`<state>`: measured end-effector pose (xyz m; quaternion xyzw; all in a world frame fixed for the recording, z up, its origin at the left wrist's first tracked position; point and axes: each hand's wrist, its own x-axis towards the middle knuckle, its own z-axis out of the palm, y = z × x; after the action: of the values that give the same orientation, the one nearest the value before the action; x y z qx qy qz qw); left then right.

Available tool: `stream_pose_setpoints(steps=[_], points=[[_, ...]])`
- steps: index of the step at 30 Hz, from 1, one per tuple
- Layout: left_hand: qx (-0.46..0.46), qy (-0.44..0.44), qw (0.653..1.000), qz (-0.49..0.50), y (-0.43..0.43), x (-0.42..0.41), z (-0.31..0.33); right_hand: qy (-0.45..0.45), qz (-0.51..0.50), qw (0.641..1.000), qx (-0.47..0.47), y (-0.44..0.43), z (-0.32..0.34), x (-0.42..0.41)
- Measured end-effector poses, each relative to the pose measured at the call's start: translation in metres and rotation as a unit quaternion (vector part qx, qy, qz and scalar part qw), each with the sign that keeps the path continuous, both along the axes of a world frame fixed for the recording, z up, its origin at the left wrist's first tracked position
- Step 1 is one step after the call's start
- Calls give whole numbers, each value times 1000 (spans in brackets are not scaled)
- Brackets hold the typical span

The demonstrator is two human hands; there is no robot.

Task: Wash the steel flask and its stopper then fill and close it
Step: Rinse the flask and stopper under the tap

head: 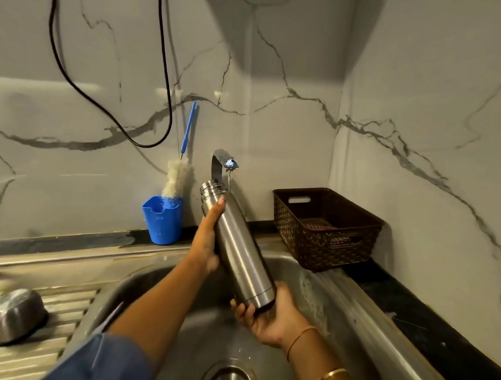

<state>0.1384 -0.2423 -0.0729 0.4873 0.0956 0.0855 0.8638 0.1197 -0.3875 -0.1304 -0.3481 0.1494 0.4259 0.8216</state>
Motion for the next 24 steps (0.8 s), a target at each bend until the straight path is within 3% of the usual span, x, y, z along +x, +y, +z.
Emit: stream_pose_setpoints(steps=[2, 4, 8, 11, 15, 18, 21, 24], points=[[-24, -19, 996, -87, -7, -10, -13, 4, 11, 1000, 25, -2, 0, -1], [-44, -18, 993, -112, -13, -18, -23, 2, 10, 1000, 27, -3, 0, -4], [11, 43, 999, 5, -19, -12, -26, -74, -79, 992, -70, 10, -1, -7], [34, 67, 991, 108, -27, 0, -26, -179, -181, 953, -163, 25, -2, -5], [32, 50, 994, 90, -35, 4, -27, -246, -283, 912, -165, 20, 3, -5], [33, 20, 996, 77, -34, 4, -24, -182, -262, 937, -141, 9, 4, -1], [48, -13, 995, 86, -21, 9, -8, -71, -146, 981, -108, 2, 3, -2], [72, -24, 993, 92, 0, 15, 21, -17, -61, 995, -80, -2, -5, 2]])
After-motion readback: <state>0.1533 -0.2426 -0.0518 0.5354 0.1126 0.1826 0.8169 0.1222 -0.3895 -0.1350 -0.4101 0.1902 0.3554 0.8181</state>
